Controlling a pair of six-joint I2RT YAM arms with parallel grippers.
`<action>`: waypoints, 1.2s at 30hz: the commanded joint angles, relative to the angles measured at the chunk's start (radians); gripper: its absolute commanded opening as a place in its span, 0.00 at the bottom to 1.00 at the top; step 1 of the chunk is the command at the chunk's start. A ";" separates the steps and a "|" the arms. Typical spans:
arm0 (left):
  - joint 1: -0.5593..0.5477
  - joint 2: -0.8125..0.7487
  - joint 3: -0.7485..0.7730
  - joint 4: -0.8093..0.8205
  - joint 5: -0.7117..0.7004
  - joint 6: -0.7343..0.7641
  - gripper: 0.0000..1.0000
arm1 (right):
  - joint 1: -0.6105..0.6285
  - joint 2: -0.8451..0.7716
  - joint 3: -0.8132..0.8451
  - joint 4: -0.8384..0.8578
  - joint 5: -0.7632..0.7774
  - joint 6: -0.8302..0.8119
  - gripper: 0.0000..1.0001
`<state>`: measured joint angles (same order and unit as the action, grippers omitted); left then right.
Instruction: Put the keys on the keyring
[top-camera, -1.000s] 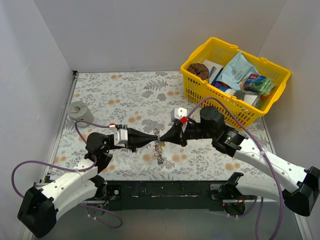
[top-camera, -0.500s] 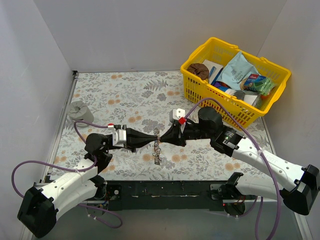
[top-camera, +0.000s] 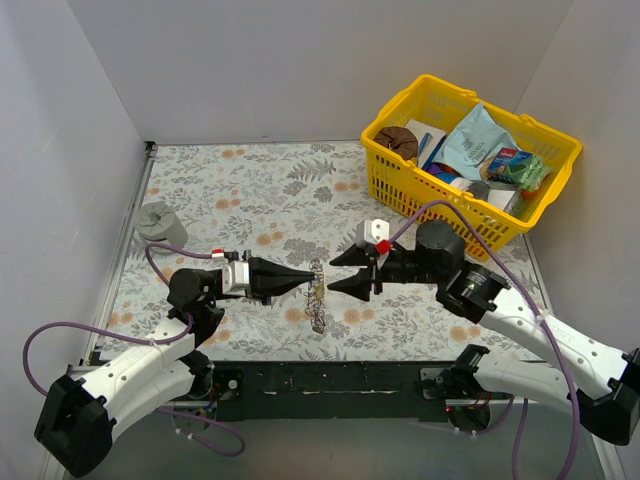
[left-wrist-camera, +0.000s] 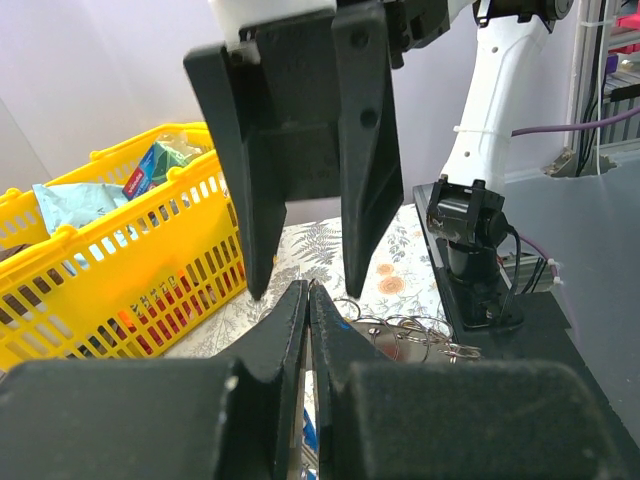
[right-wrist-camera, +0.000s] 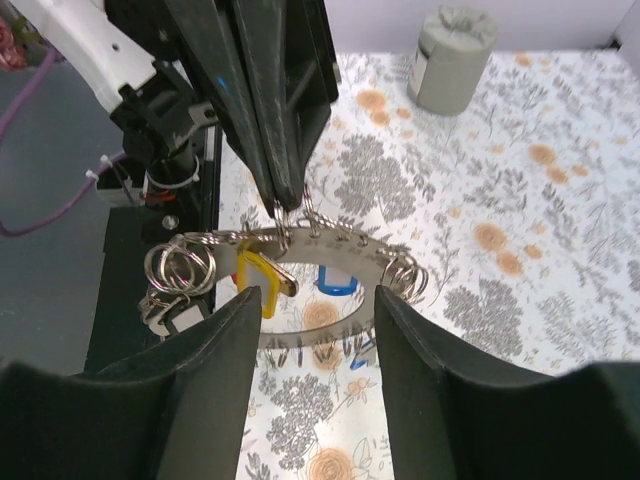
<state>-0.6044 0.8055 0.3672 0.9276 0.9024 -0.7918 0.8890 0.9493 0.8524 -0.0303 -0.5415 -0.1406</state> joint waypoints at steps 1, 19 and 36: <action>-0.003 -0.022 0.022 0.028 -0.003 0.009 0.00 | -0.005 -0.066 -0.015 0.102 -0.004 0.010 0.56; -0.003 -0.011 0.032 0.039 0.004 0.002 0.00 | -0.007 0.019 -0.018 0.194 -0.103 0.081 0.39; -0.003 -0.006 0.030 0.045 0.010 -0.003 0.00 | -0.005 0.062 -0.012 0.233 -0.146 0.108 0.11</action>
<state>-0.6044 0.8104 0.3672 0.9279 0.9215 -0.7929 0.8856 1.0042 0.8352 0.1474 -0.6662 -0.0422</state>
